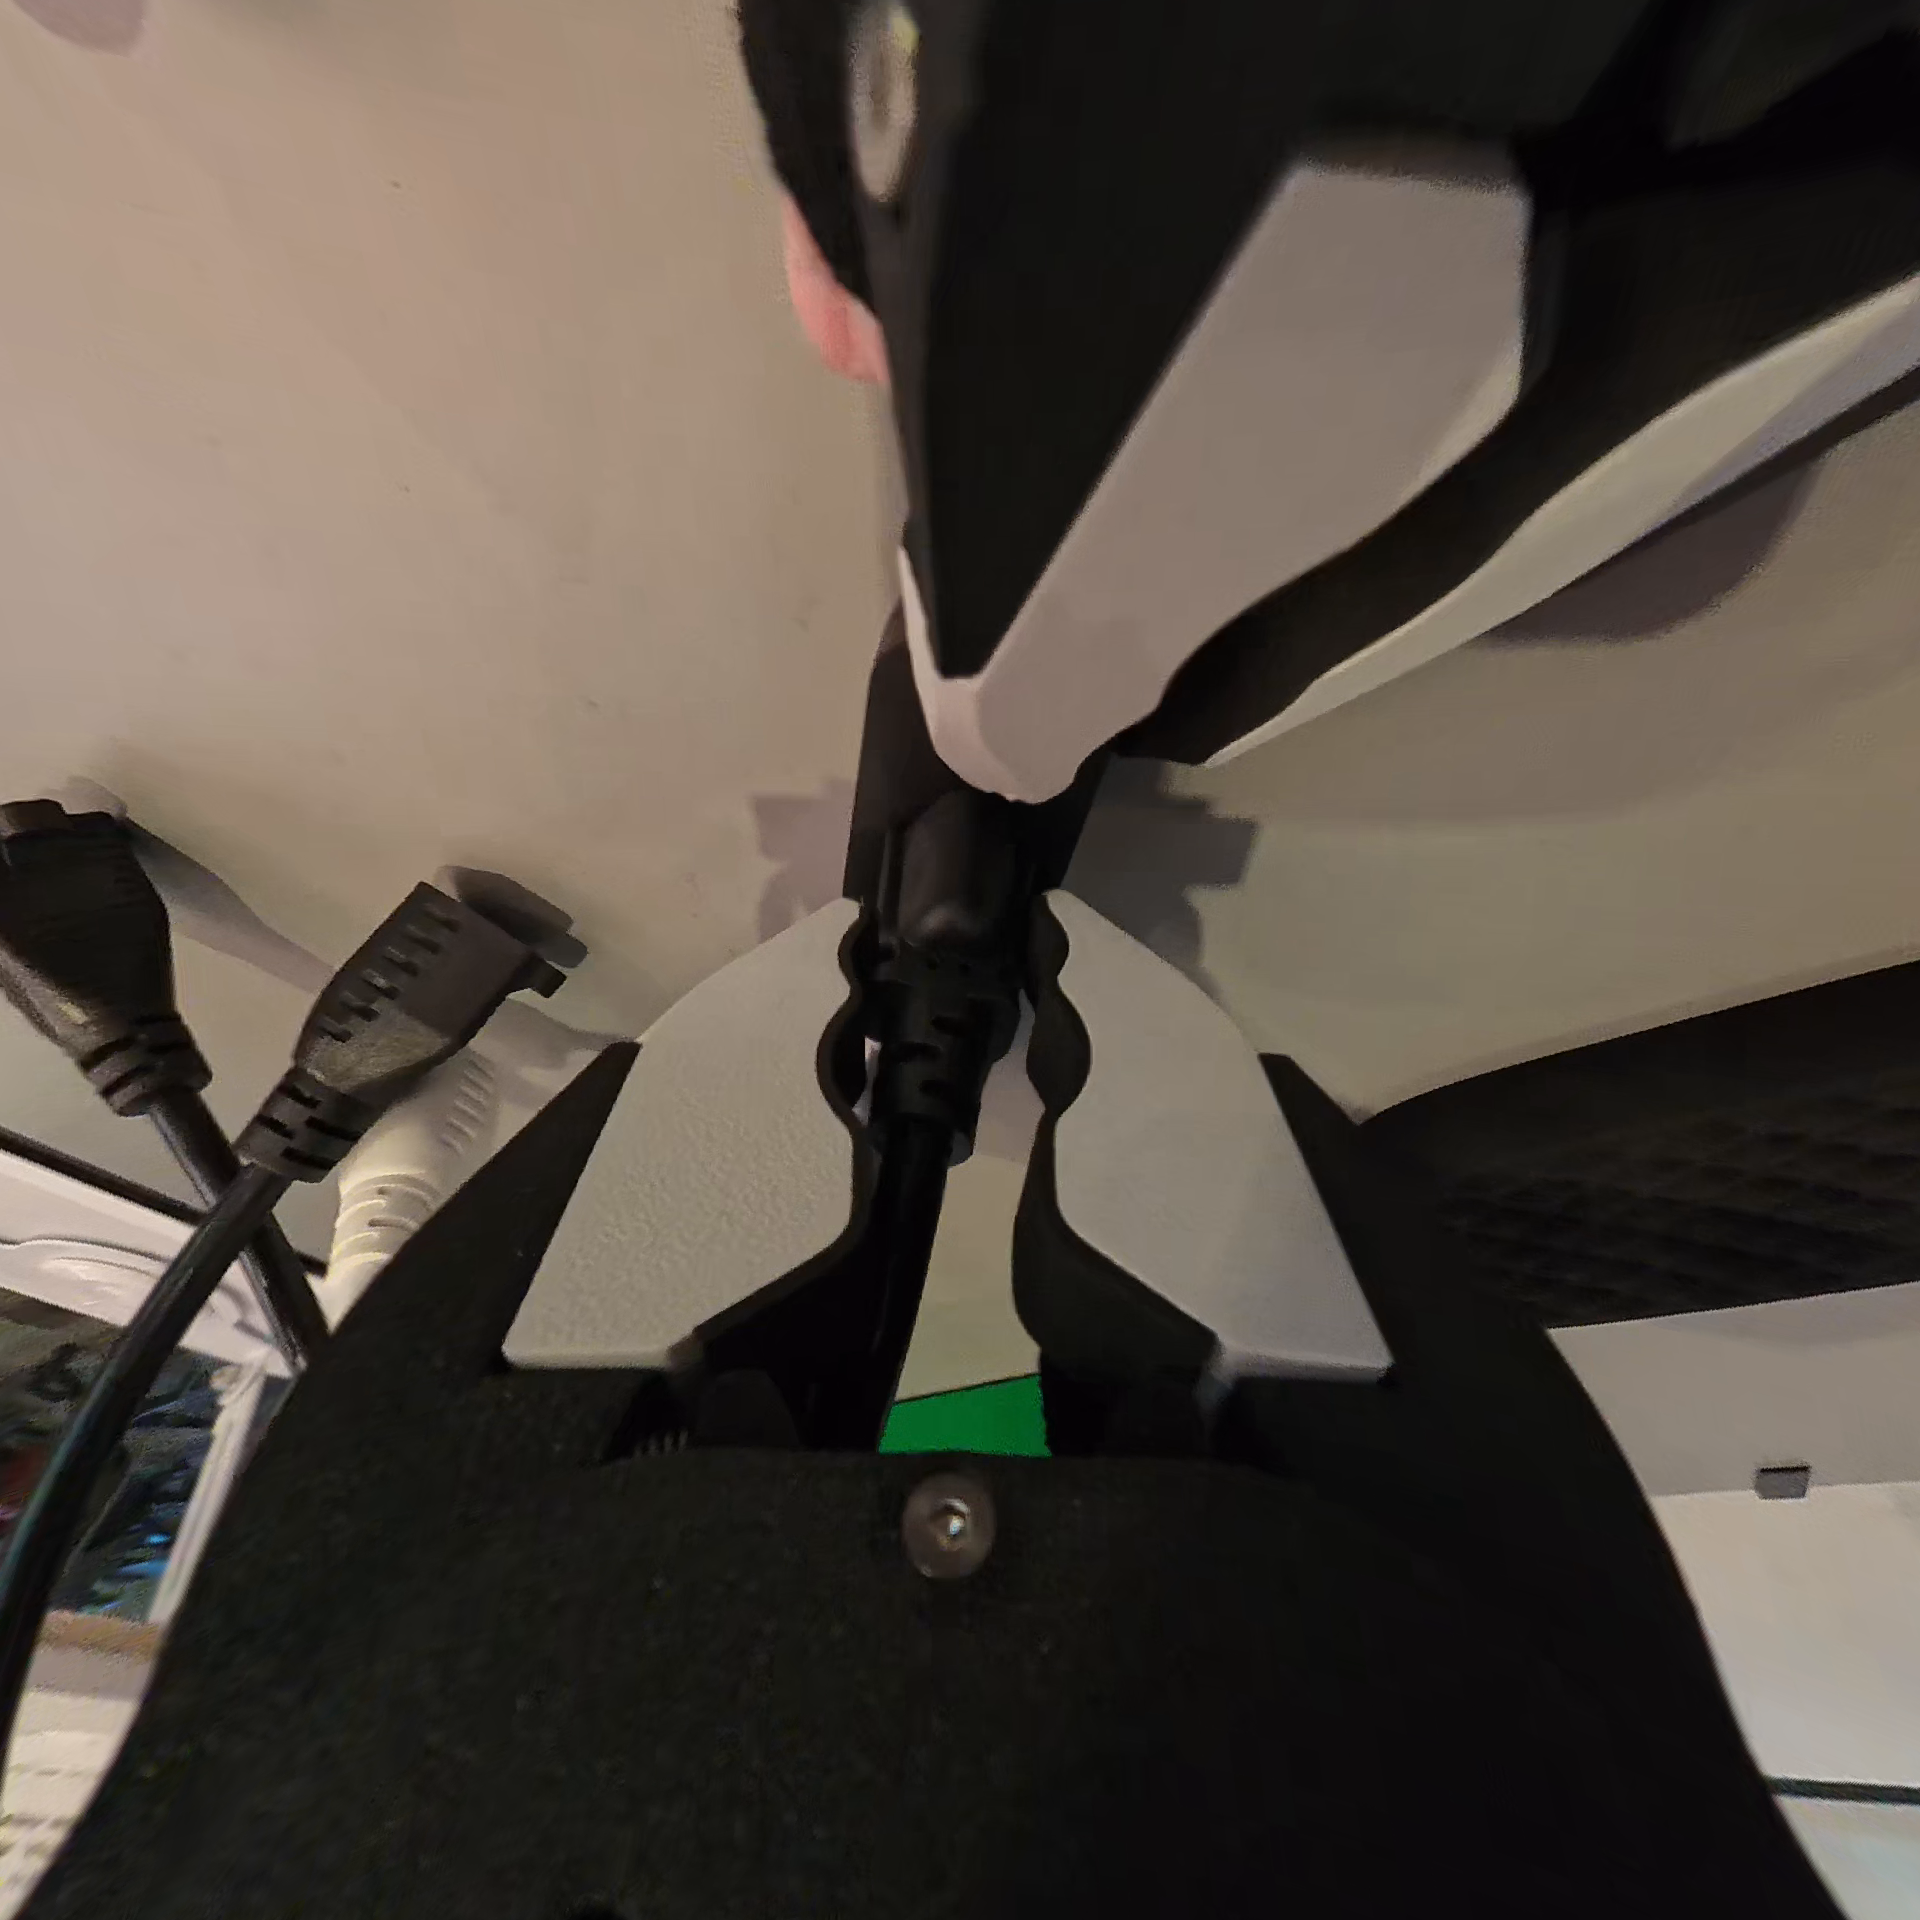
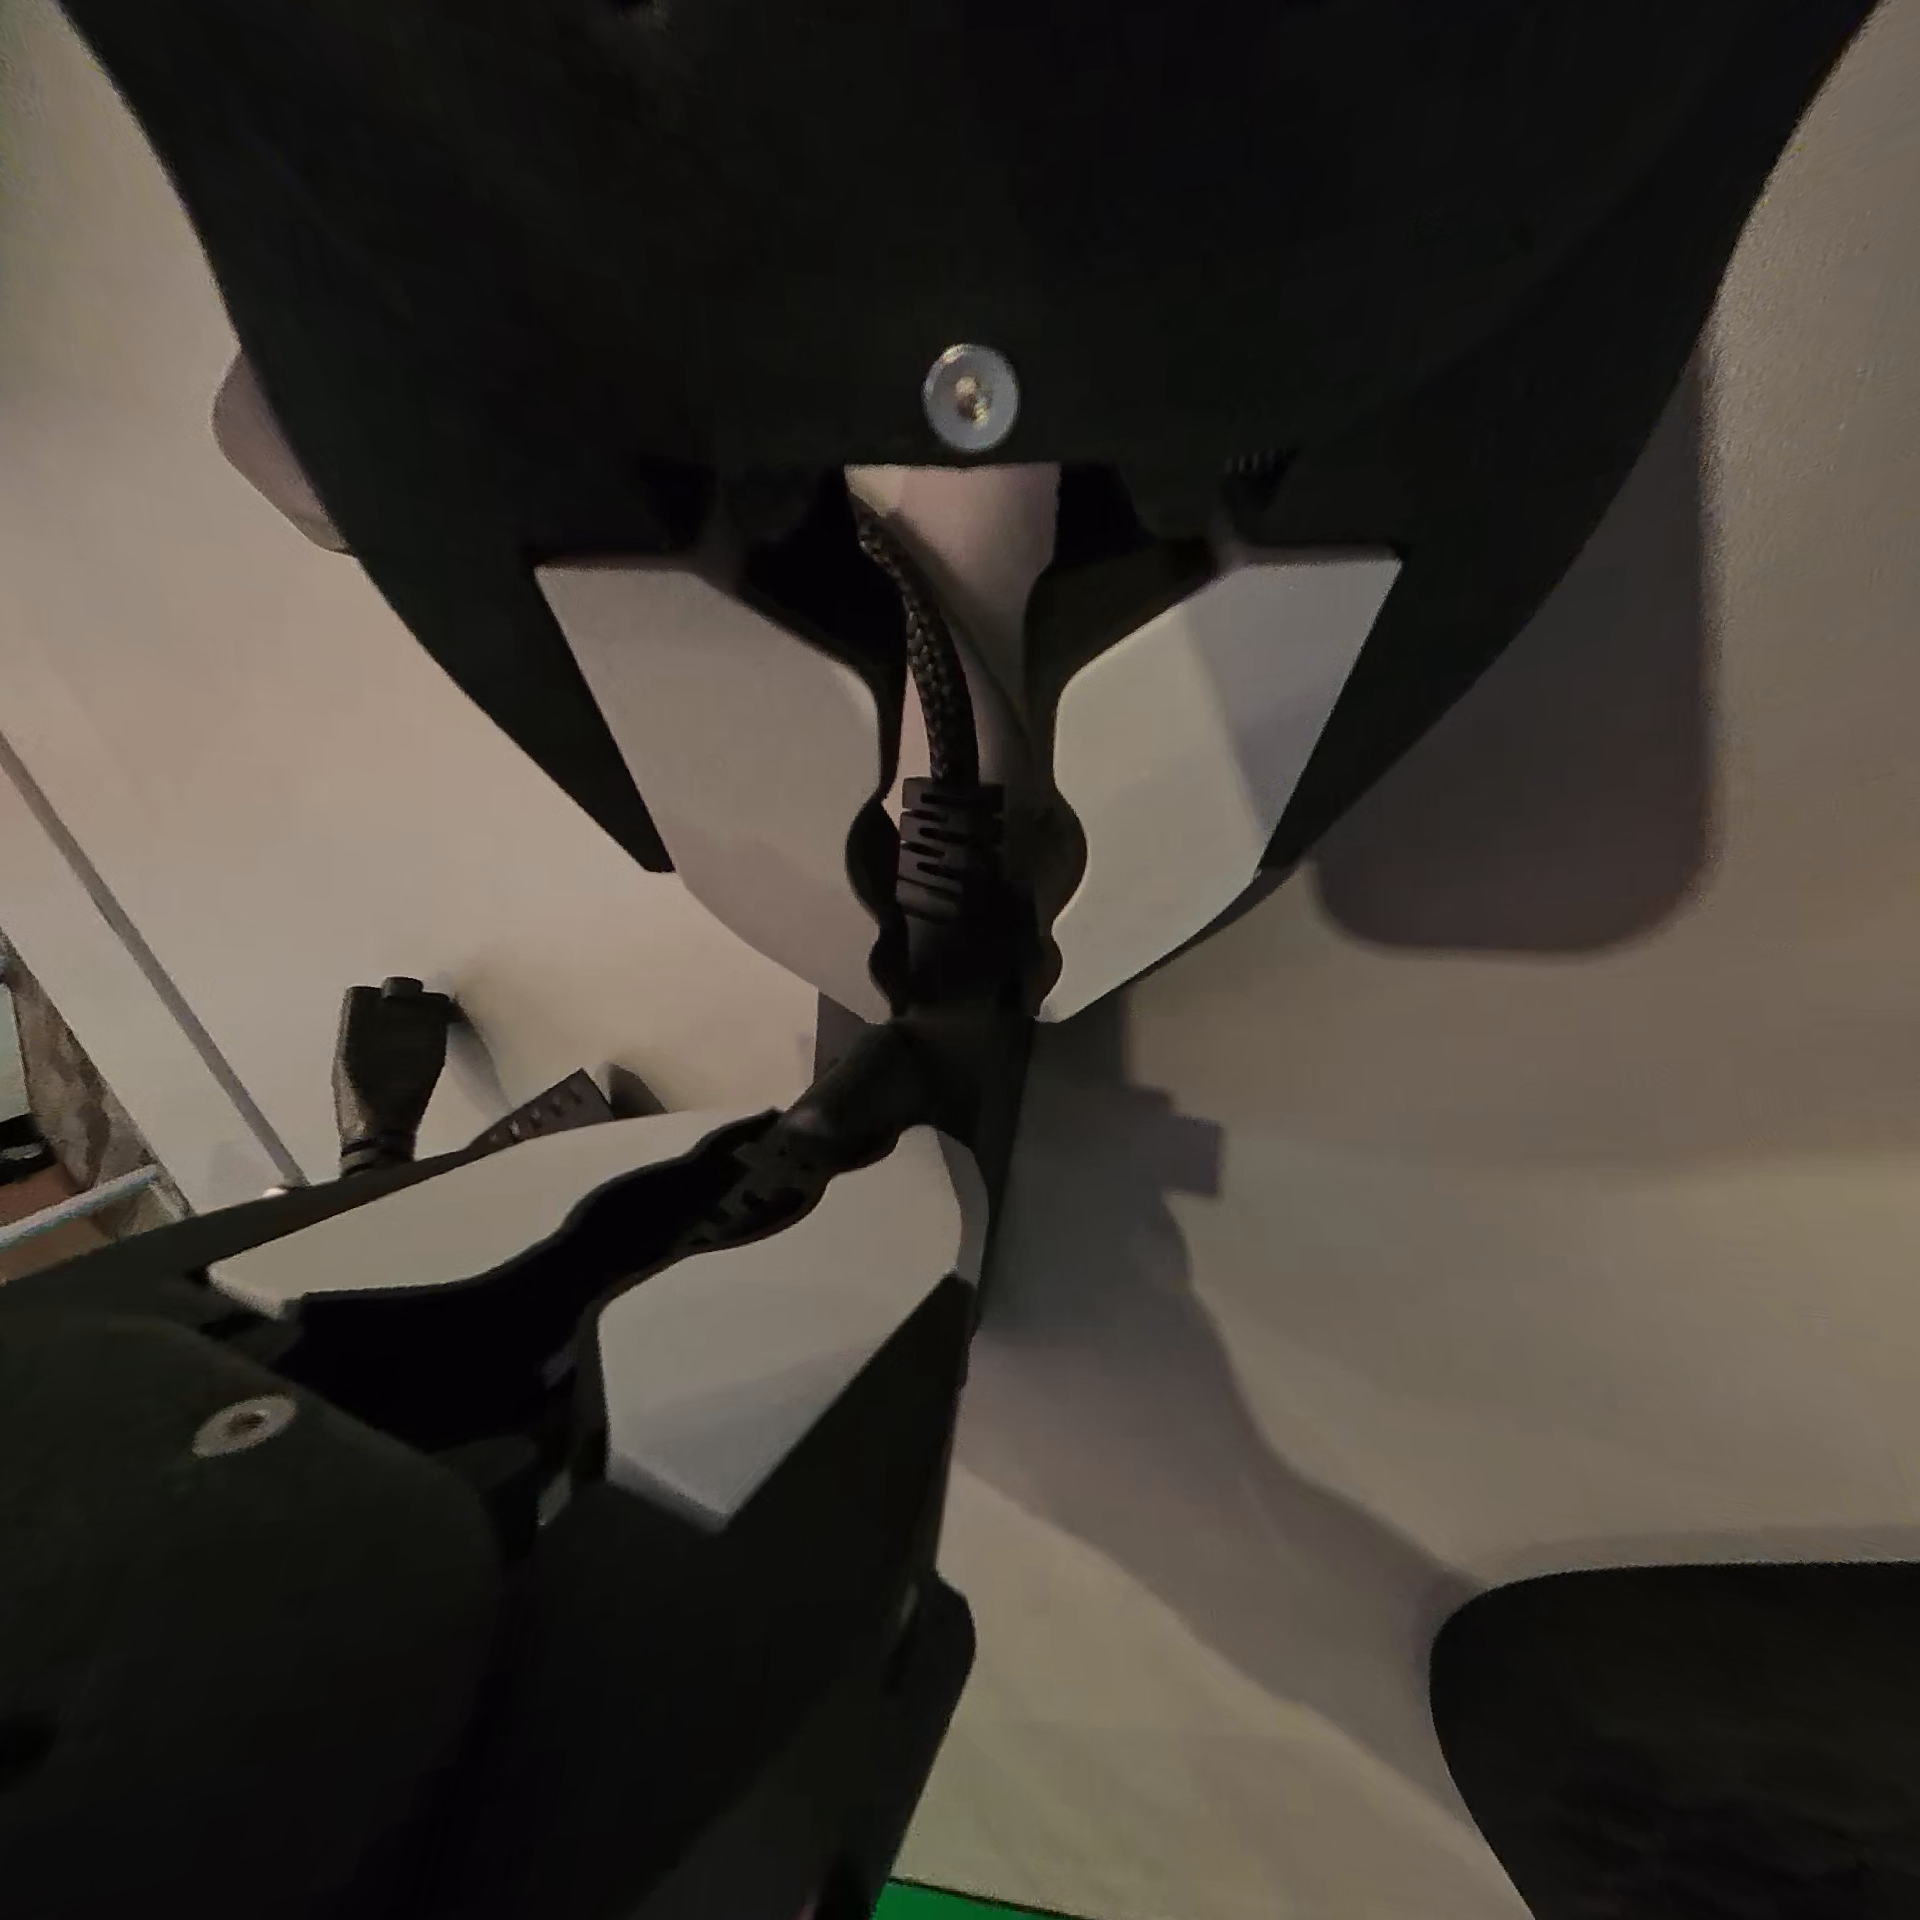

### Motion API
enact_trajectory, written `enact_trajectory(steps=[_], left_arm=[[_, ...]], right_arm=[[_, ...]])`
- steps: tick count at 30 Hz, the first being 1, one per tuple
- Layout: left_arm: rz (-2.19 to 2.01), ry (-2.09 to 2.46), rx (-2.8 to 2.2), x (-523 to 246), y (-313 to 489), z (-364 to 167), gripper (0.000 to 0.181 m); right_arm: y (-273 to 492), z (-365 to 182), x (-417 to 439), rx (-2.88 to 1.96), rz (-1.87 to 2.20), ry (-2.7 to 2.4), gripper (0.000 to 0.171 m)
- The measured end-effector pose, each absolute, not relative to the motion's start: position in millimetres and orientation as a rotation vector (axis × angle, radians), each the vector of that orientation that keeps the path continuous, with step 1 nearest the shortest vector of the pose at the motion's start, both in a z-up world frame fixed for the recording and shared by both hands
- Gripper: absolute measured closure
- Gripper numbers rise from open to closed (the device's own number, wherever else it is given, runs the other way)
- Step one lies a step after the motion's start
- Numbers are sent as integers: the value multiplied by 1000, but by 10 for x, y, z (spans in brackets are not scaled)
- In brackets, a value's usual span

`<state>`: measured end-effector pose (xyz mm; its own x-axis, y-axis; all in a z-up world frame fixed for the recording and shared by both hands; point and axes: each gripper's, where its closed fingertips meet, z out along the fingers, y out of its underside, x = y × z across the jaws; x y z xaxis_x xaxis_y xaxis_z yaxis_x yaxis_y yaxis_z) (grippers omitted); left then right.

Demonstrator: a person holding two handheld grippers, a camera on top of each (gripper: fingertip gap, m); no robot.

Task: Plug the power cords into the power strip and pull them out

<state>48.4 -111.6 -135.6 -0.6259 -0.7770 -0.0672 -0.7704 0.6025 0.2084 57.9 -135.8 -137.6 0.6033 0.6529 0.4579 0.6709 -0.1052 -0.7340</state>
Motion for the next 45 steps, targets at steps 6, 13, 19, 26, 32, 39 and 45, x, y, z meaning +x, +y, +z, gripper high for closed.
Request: enact_trajectory(steps=[6, 13, 19, 26, 32, 39, 45], left_arm=[[-356, -2802, 1279, 486, -1150, -1383, 147], [-361, -2772, 1288, 484, -1145, -1360, 149], [-358, -2796, 1259, 491, -1127, -1311, 156], [-324, -2801, 1272, 505, -1142, -1298, 156], [-270, -2797, 1326, 550, -1132, -1281, 156], [-261, -2797, 1337, 557, -1145, -1293, 156], [-168, -2802, 1386, 568, -1129, -1261, 156]], right_arm=[[-1360, -1379, 575, -1798, -104, -1065, 149], [-1365, -1377, 573, -1788, -119, -1069, 150], [-1361, -1384, 576, -1798, -130, -1080, 150], [-1353, -1371, 584, -1627, -251, -1283, 147], [-1289, -1346, 647, -1696, -164, -1177, 145], [-1277, -1232, 701, -1832, 207, -941, 140], [-1270, -1048, 807, -1634, 40, -933, 144]])
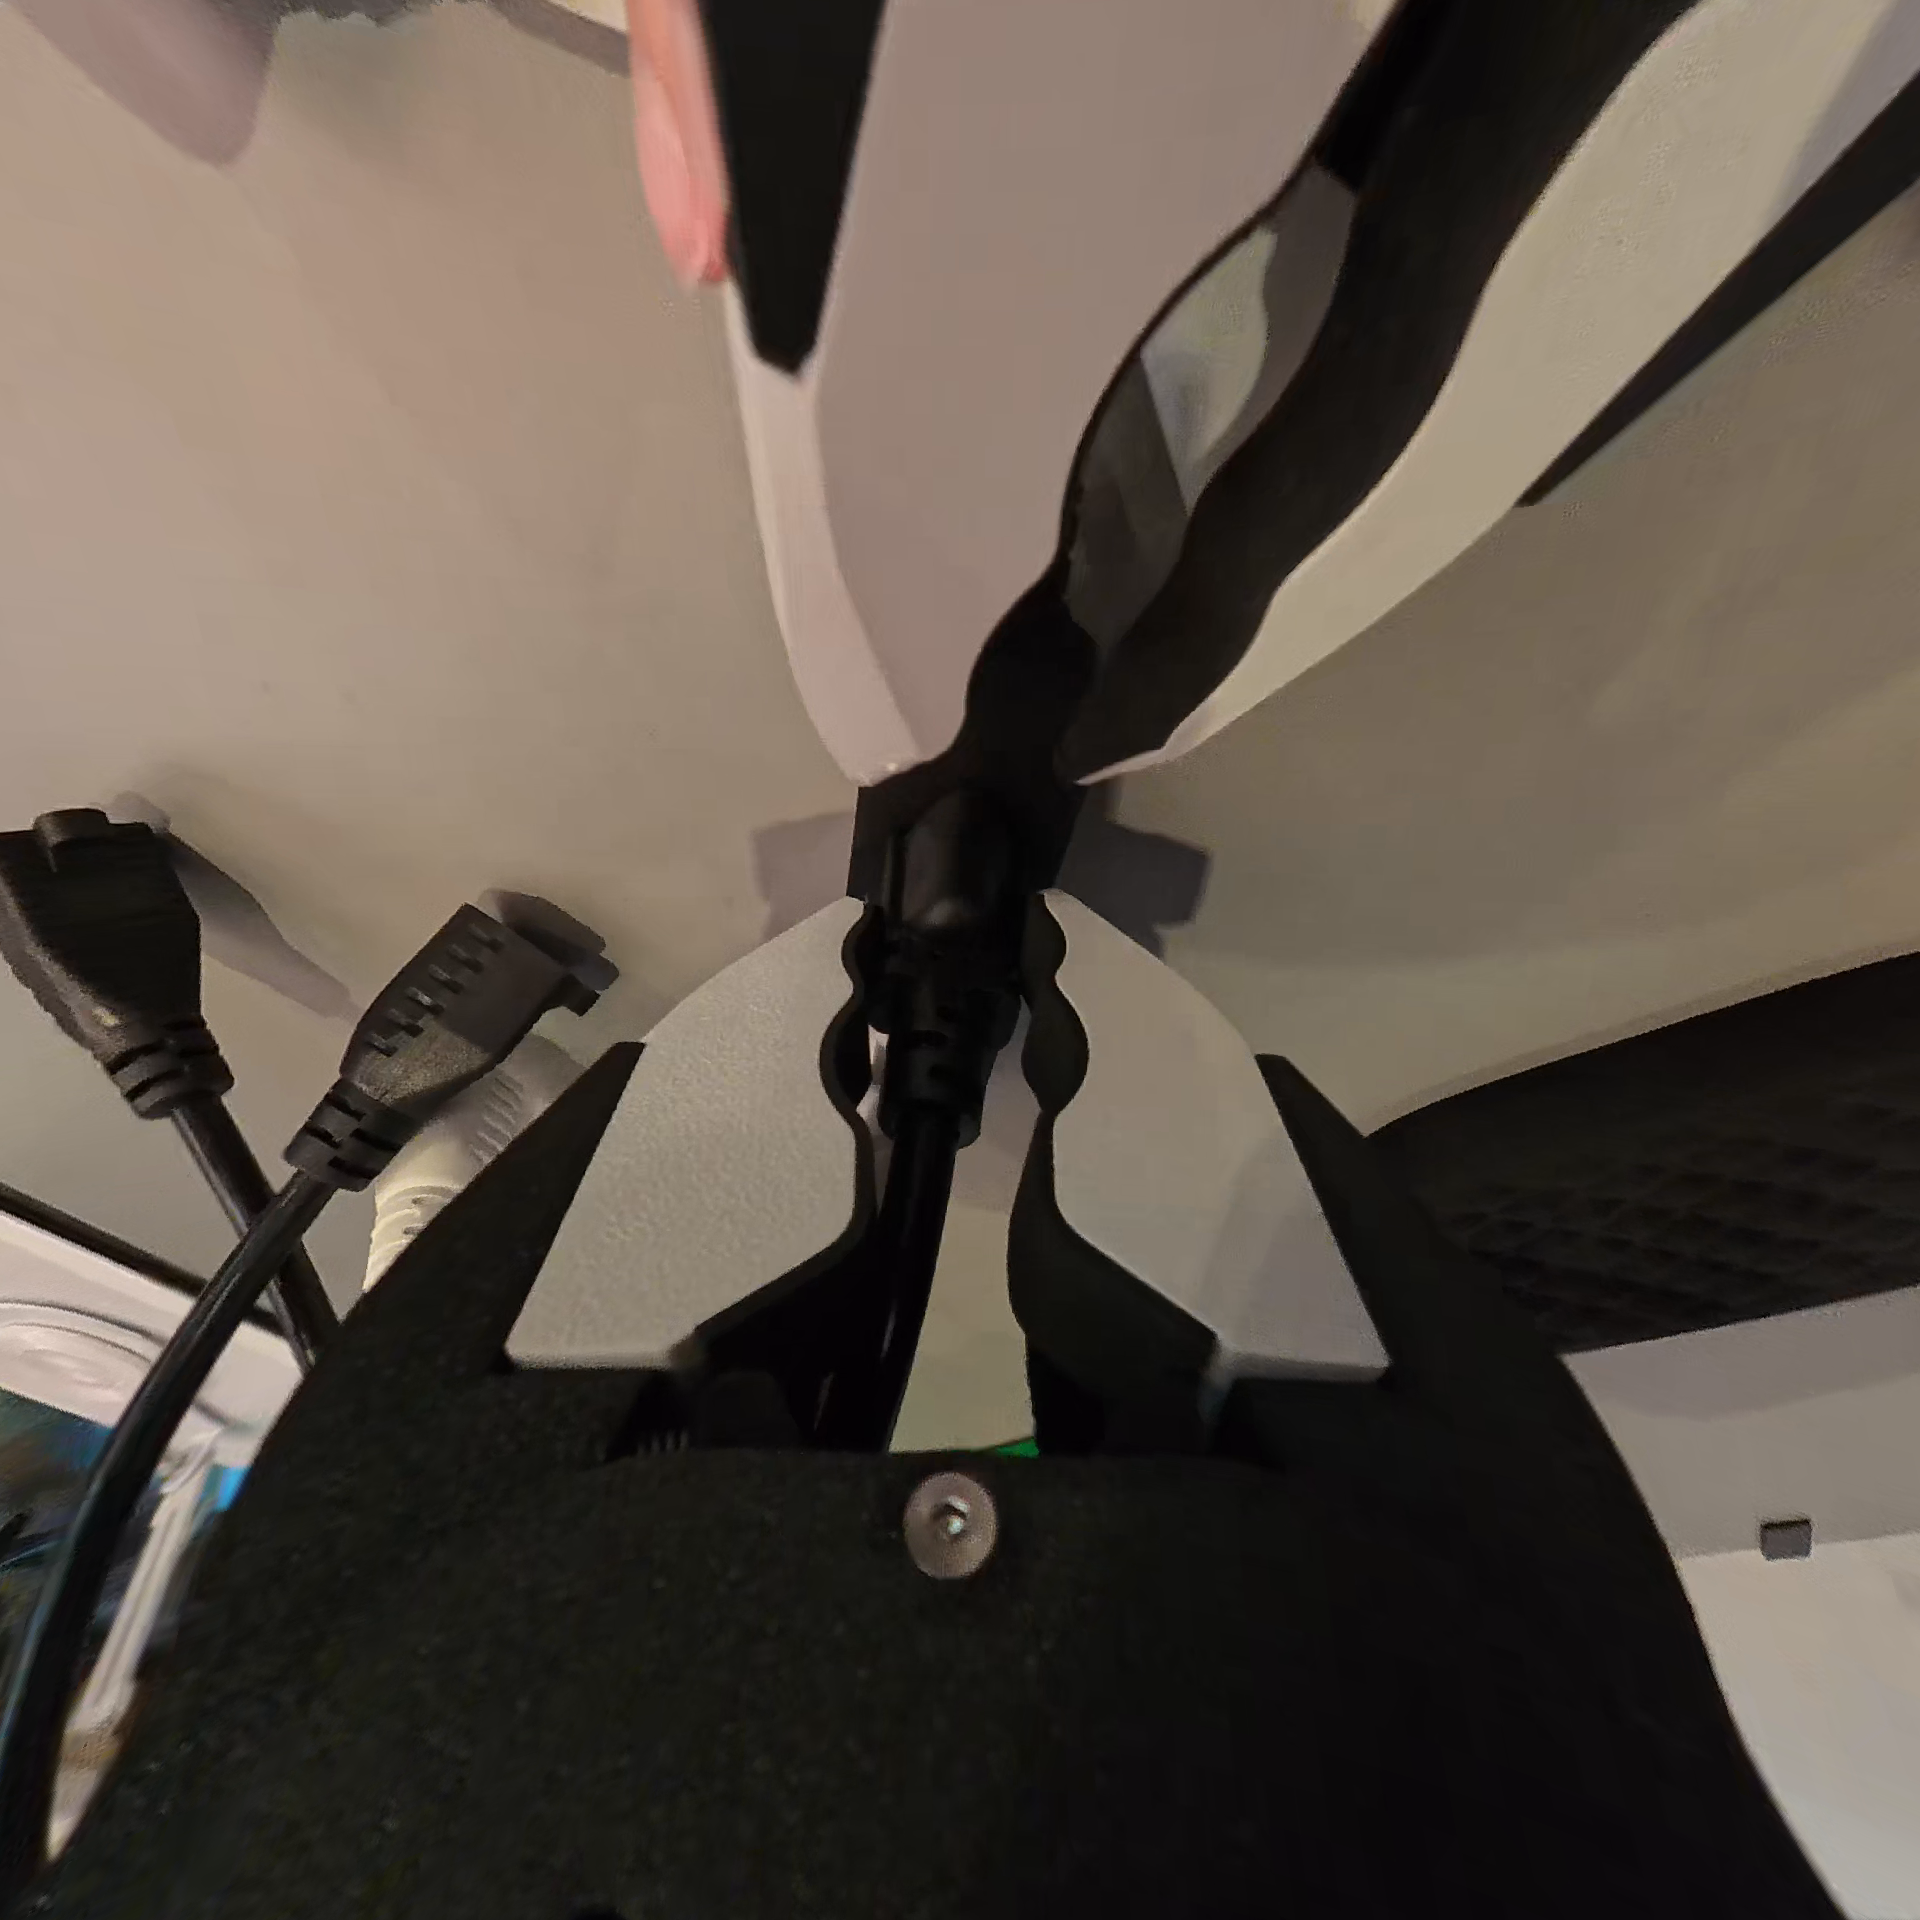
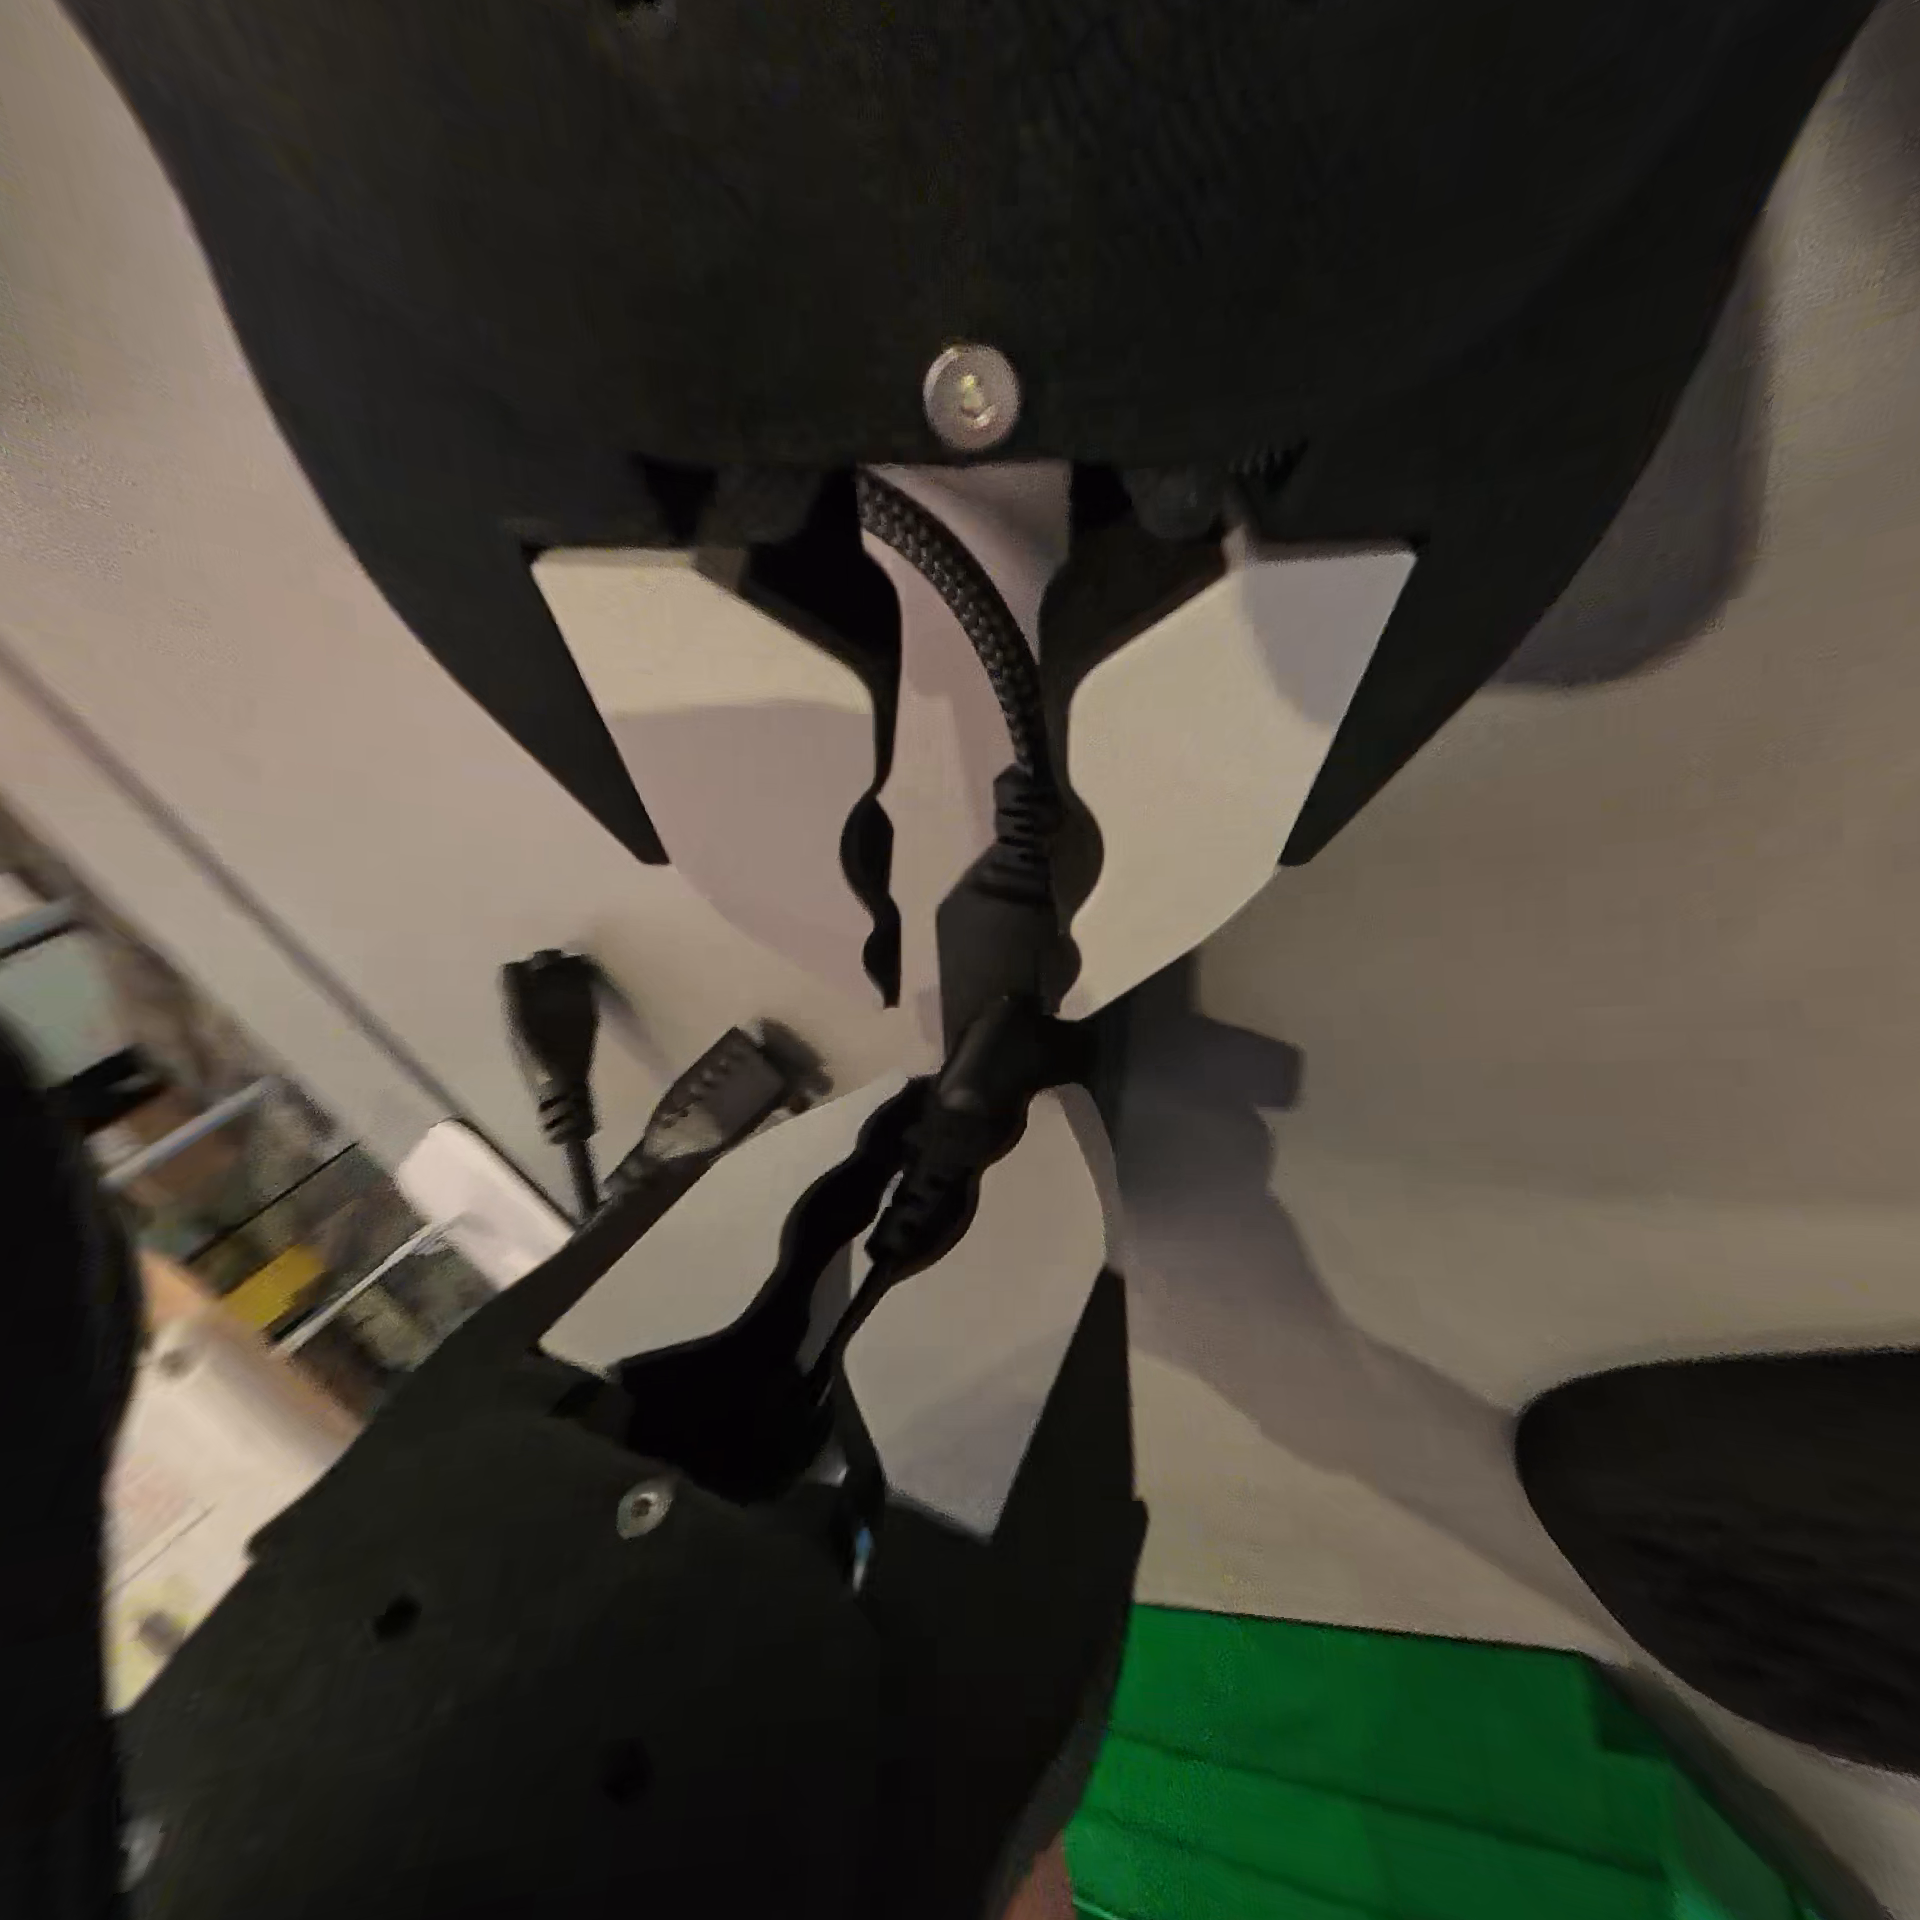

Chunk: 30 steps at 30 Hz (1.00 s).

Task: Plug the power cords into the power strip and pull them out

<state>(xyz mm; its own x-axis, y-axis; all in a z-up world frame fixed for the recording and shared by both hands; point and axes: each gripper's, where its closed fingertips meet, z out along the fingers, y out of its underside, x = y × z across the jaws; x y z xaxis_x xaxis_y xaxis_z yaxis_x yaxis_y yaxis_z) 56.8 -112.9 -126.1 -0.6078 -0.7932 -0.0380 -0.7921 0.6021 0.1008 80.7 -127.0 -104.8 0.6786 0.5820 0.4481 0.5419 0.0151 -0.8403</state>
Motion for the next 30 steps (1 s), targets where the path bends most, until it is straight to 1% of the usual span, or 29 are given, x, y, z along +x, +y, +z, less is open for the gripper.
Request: enact_trajectory(steps=[3, 8, 9, 12, 14, 16, 17, 20, 28, 29, 30], left_arm=[[-126, -2802, 1424, 582, -1125, -1247, 156], [-159, -2822, 1395, 591, -1133, -1265, 156], [-158, -2823, 1396, 593, -1134, -1264, 156], [-149, -2824, 1404, 602, -1145, -1261, 156], [-139, -2816, 1411, 607, -1151, -1255, 155], [-122, -2809, 1420, 615, -1156, -1252, 156], [-141, -2813, 1413, 611, -1148, -1272, 156], [-210, -2821, 1369, 609, -1146, -1321, 156], [-238, -2821, 1363, 606, -1140, -1337, 155], [-251, -2815, 1359, 596, -1140, -1353, 154], [-268, -2788, 1338, 552, -1147, -1377, 145]], right_arm=[[-1271, -1119, 741, -1623, 12, -1017, 140], [-1261, -1157, 705, -1668, 70, -1026, 143], [-1261, -1102, 722, -1677, 126, -968, 151], [-1222, -1043, 809, -1730, 263, -849, 159], [-1241, -1072, 771, -1743, 309, -883, 164], [-1262, -1160, 733, -1758, 258, -964, 170], [-1252, -1232, 734, -1785, 205, -1001, 167], [-1218, -1311, 747, -1824, 129, -1015, 168], [-1242, -1319, 749, -1828, 124, -1015, 168], [-1243, -1320, 749, -1828, 123, -1014, 168], [-1242, -1320, 749, -1828, 121, -1013, 168]])
